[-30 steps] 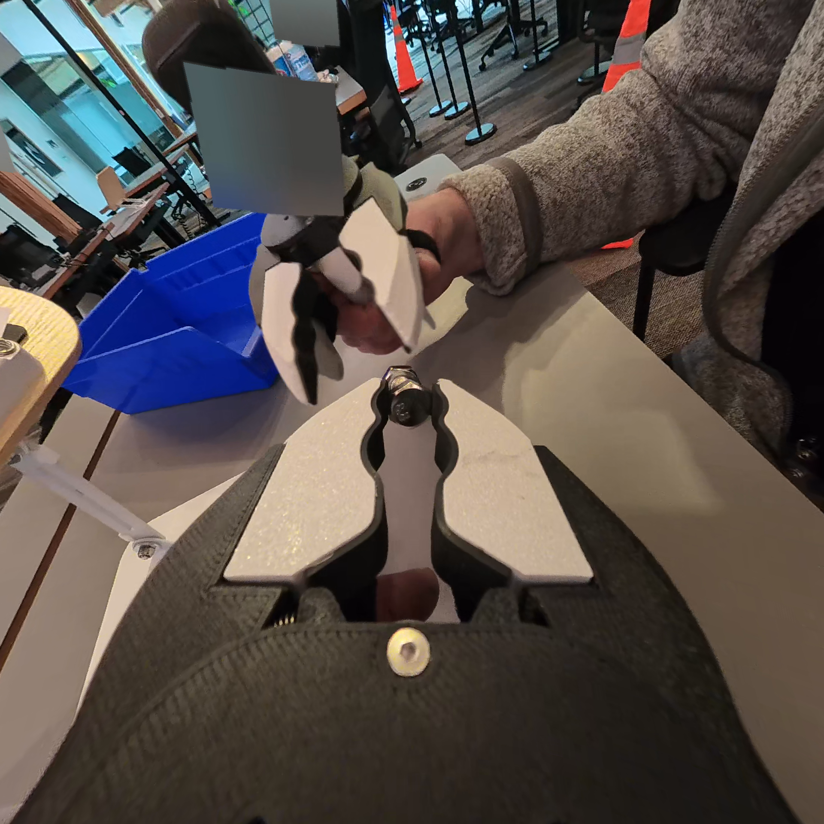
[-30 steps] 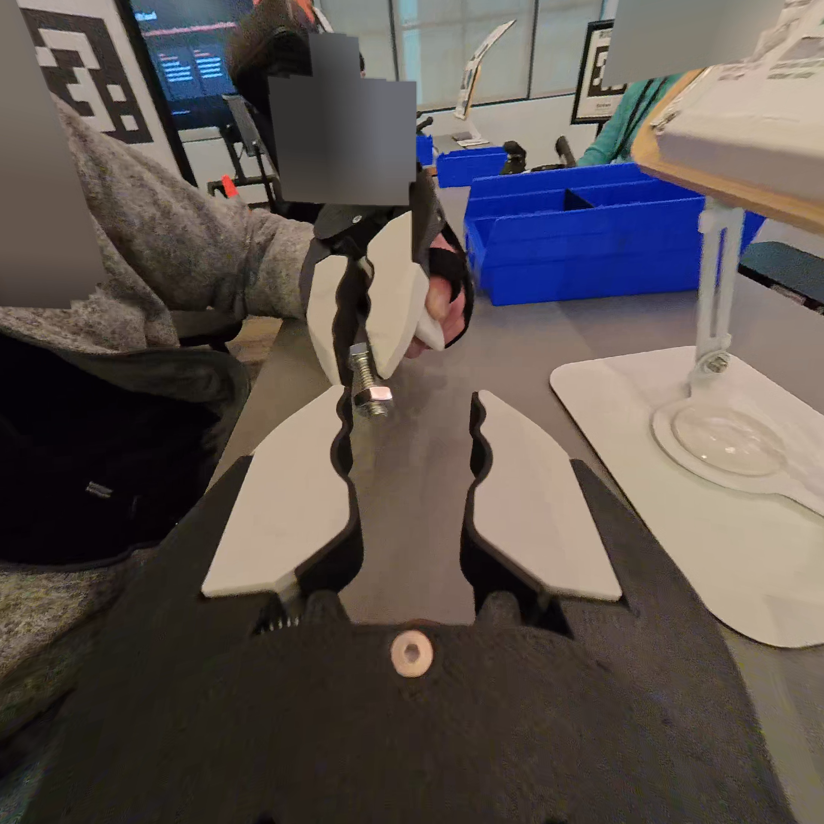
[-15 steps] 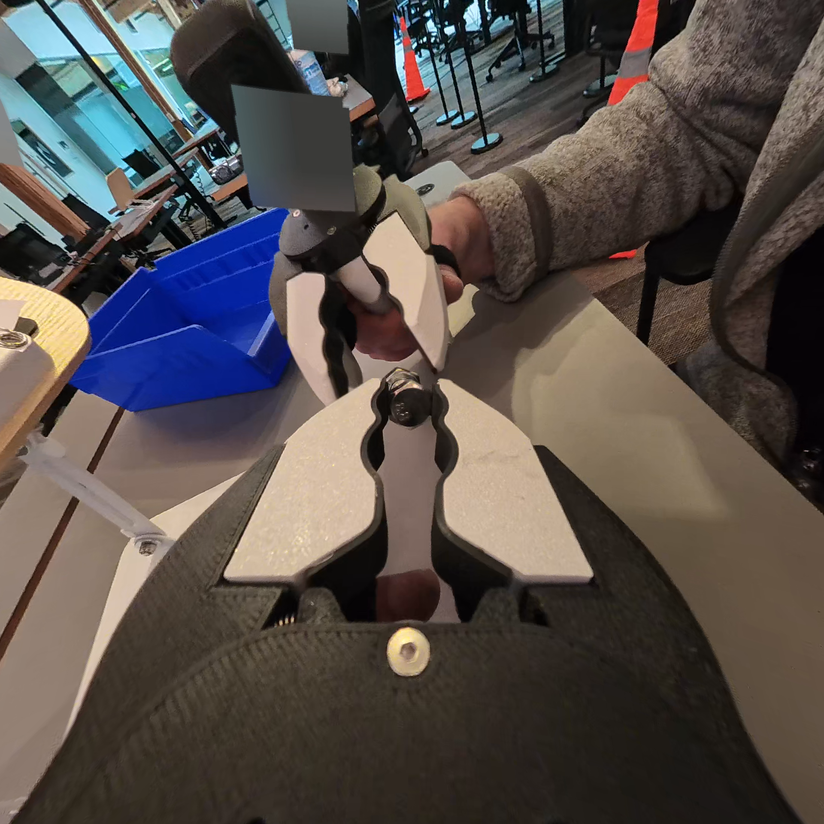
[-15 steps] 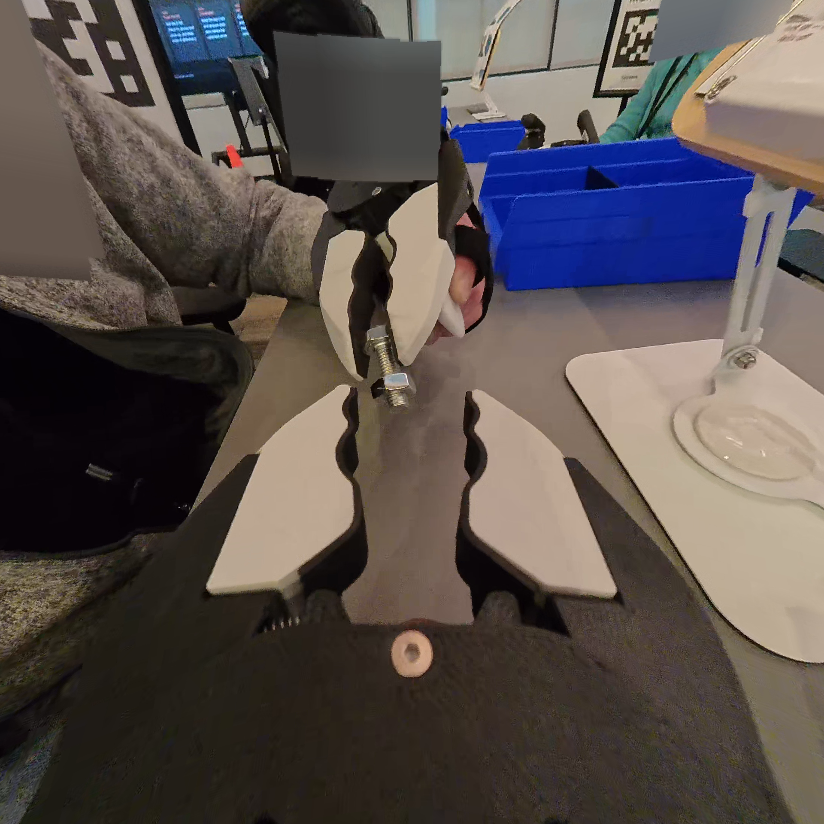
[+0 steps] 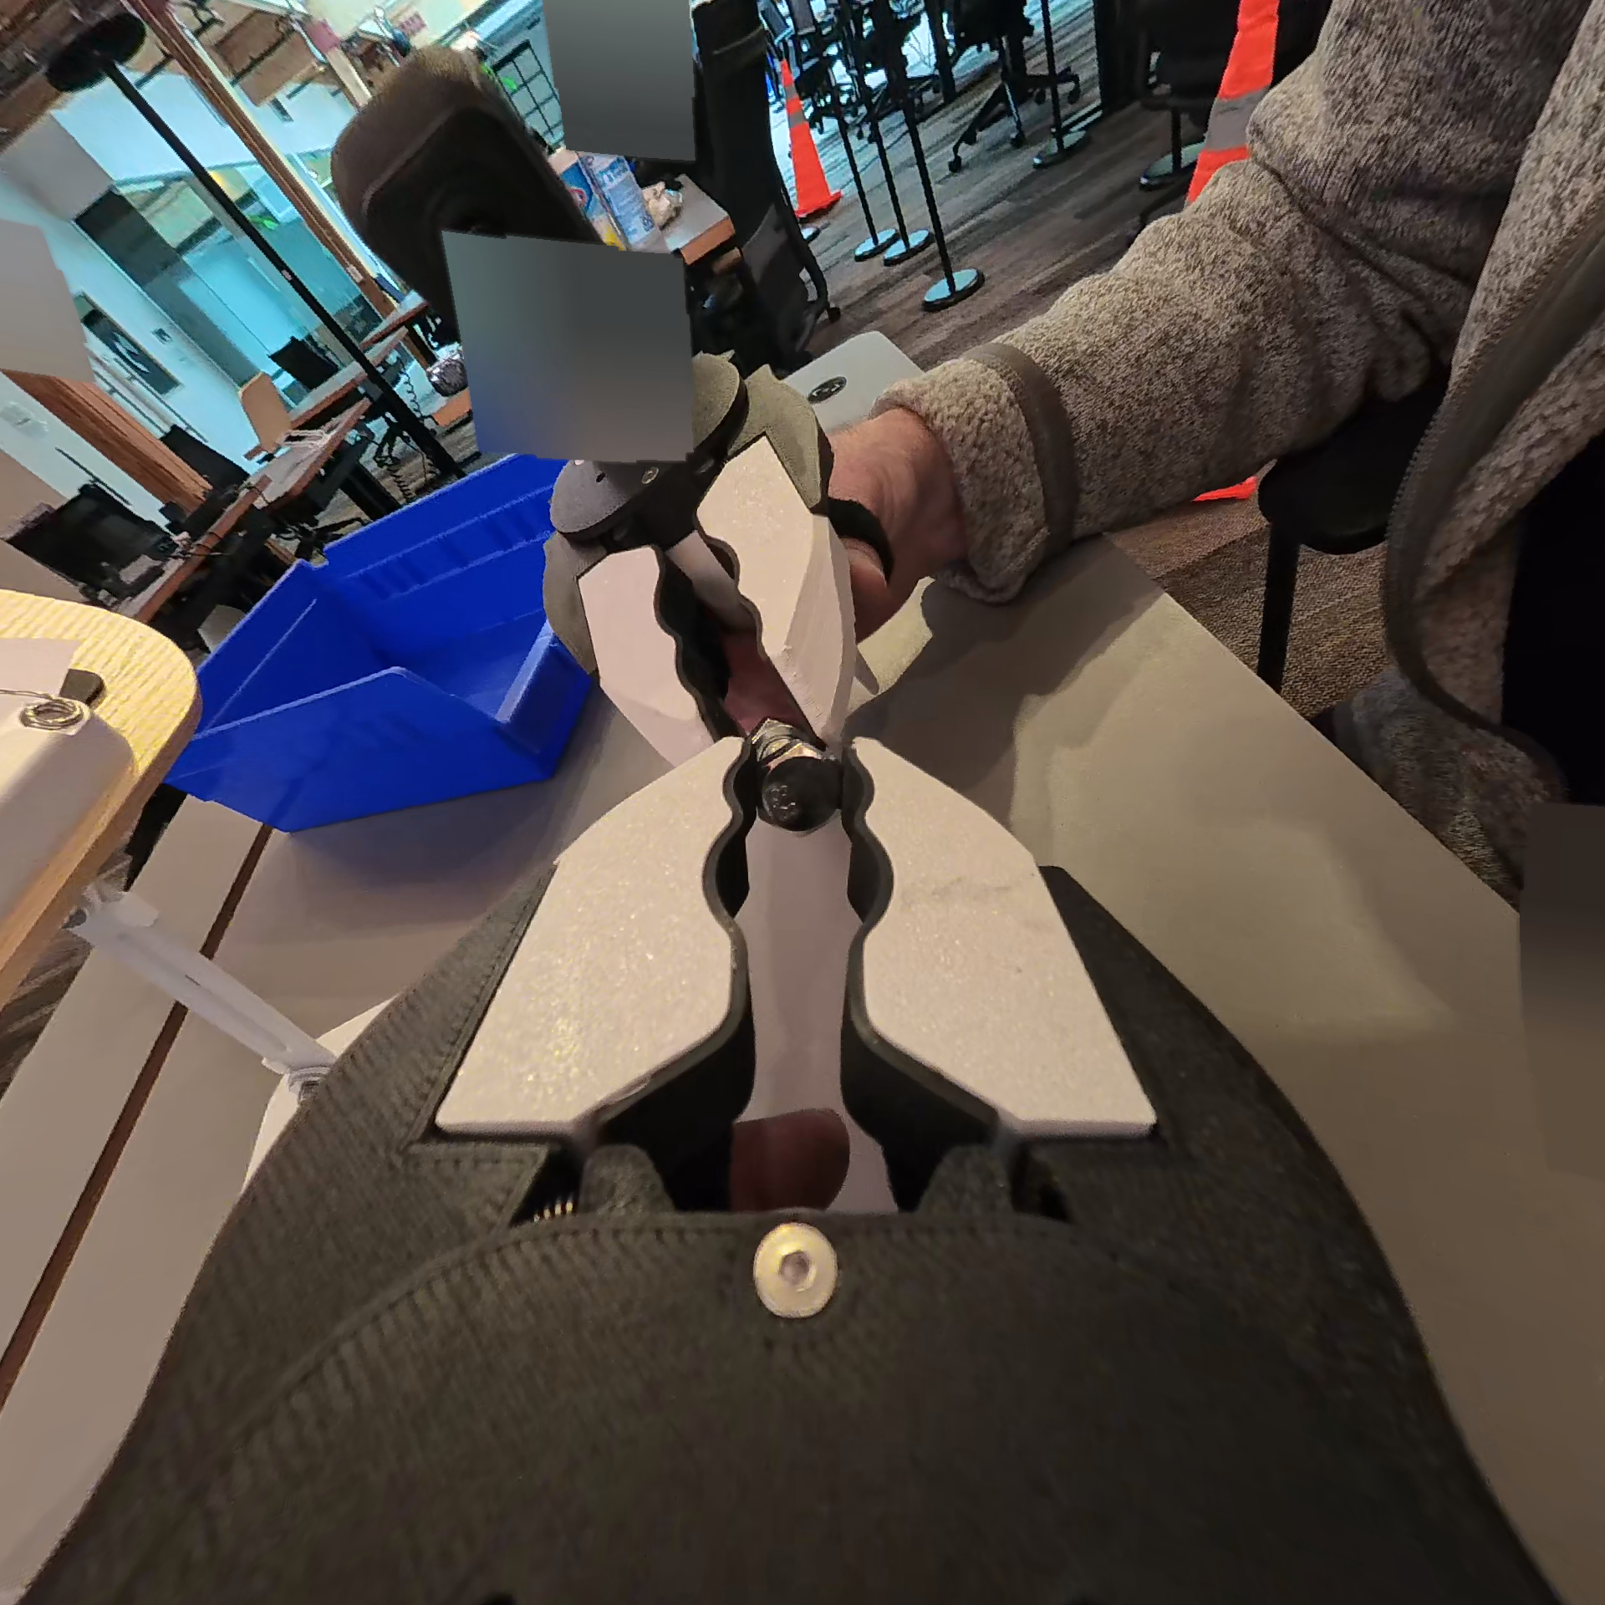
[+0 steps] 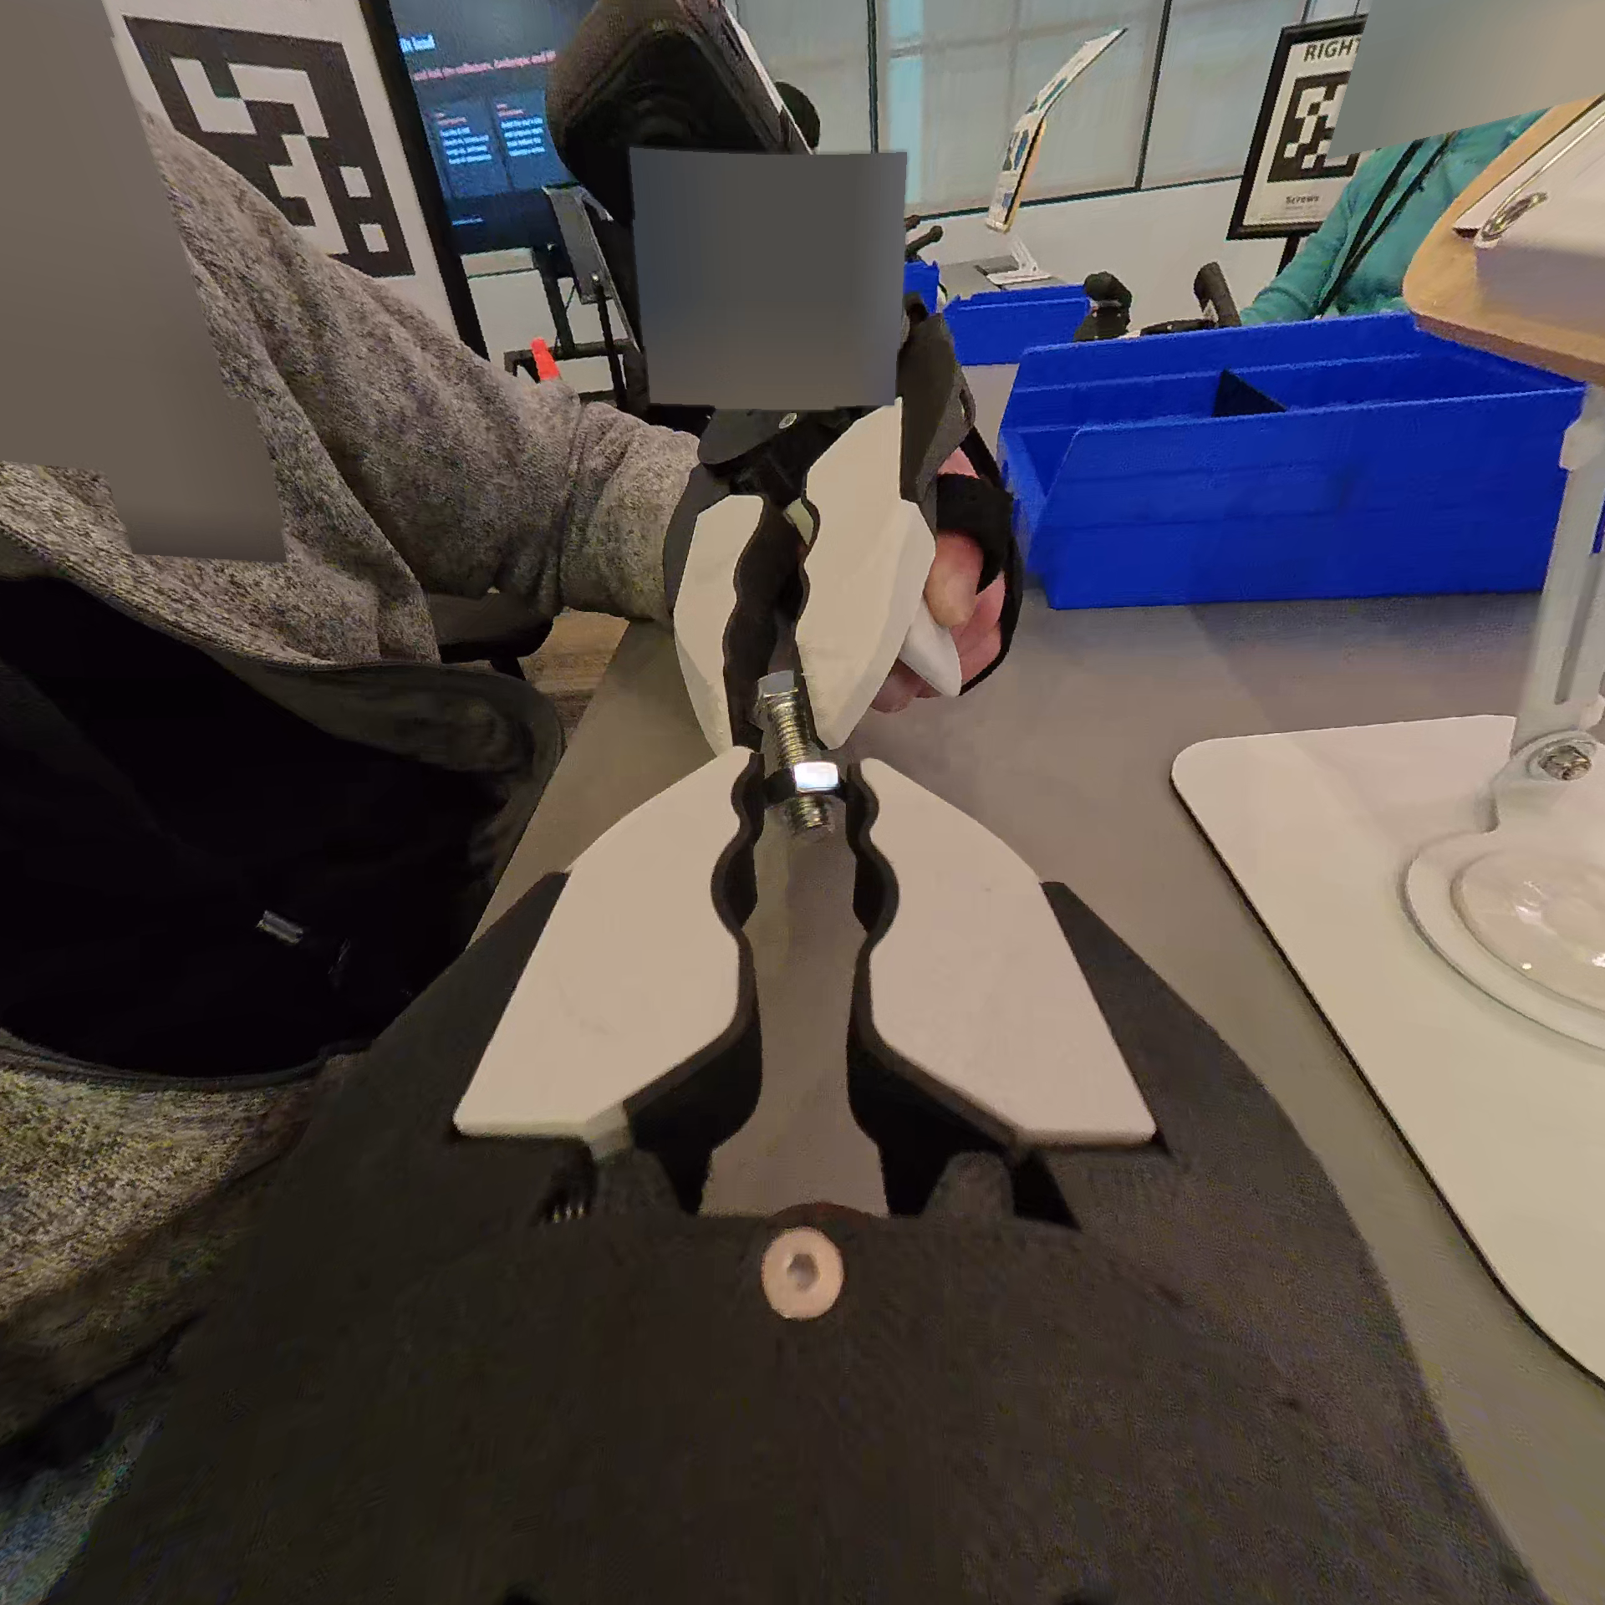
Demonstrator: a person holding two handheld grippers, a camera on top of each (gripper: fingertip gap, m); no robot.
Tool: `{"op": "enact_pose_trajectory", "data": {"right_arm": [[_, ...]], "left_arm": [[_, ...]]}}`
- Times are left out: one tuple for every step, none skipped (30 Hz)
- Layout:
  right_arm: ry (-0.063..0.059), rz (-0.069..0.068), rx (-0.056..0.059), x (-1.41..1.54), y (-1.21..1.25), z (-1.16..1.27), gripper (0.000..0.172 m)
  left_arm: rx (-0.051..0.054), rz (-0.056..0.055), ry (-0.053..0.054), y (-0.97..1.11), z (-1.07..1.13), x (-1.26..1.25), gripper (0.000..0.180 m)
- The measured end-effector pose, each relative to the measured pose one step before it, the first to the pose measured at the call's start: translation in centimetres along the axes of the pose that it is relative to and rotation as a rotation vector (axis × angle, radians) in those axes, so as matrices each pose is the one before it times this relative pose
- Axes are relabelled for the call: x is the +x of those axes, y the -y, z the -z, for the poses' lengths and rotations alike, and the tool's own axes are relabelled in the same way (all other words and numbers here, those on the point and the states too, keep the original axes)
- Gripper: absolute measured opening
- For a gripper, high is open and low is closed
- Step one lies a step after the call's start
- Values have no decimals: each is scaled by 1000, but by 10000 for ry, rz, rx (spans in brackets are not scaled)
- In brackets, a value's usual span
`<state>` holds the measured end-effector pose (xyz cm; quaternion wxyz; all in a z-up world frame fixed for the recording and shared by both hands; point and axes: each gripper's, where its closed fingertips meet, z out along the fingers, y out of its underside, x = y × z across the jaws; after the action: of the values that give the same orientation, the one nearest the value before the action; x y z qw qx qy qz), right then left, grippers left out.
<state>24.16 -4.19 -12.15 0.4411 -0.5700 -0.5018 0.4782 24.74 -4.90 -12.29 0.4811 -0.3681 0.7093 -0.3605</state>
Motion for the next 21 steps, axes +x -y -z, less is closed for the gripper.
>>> {"op": "enact_pose_trajectory", "data": {"right_arm": [[-35, -13, 45, 58, 51, 27, 18], [-97, 43, -8, 95, 3, 11, 18], [-46, 4, -41, 74, -60, 18, 18], [-10, -23, -20, 29, -54, 18, 18], [-98, 43, -25, 108, -30, 42, 17], [-148, 77, -80, 175, -97, 45, 17], [-37, -1, -86, 79, -154, 31, 17], [-46, -17, -36, 81, -92, 15, 17], [-110, 65, -5, 99, 20, 48, 17], [-51, 76, 24, 23, 78, 73, 17], [-39, 30, 50, 18, 111, 81, 17], [-103, 21, -2, 134, 15, 68, 17], [-153, 95, -75, 155, -66, 75, 17], [-95, 114, -97, 59, -96, 44, 17], [-39, 46, -71, 17, -94, -1, 17], [-43, 41, -107, 28, -154, -52, 17], [-80, 90, -143, 45, -184, -53, 17], [-88, 69, -66, 73, -73, -8, 17], [-25, 12, -4, 33, 2, 17, 17], [-5, 0, -18, 15, -30, -1, 17], [-30, 38, -47, 20, -63, -1, 17]], "left_arm": [[6, -14, 50, -14, 16, -83, 18], [-49, -43, 70, -83, -7, -95, 18], [-81, -27, 23, -102, -31, -30, 18], [-56, 5, -8, -62, -40, 7, 18], [-31, 62, 5, -35, -2, -61, 19], [63, 111, 12, 70, 75, -118, 22], [50, 107, 75, 52, 99, -223, 23], [34, 62, 63, 43, 96, -179, 25], [2, 48, 3, -30, 50, -81, 27], [-87, 63, -4, -153, -12, -64, 29], [-51, 28, 39, -109, -12, -84, 32], [-5, 12, -42, -39, -12, 55, 33], [-60, 38, -81, -93, -81, 111, 33], [-111, -1, -4, -163, -123, 41, 33], [-113, -23, -28, -198, -116, 85, 28], [-60, -1, -30, -146, -69, 79, 21], [-46, 21, 50, -147, -60, -64, 18], [-38, 46, 24, -120, -31, -50, 18], [18, 53, 9, -28, -11, -38, 18], [14, 42, -1, -5, -18, -3, 17], [-43, -9, 15, -67, -41, -6, 17]]}}
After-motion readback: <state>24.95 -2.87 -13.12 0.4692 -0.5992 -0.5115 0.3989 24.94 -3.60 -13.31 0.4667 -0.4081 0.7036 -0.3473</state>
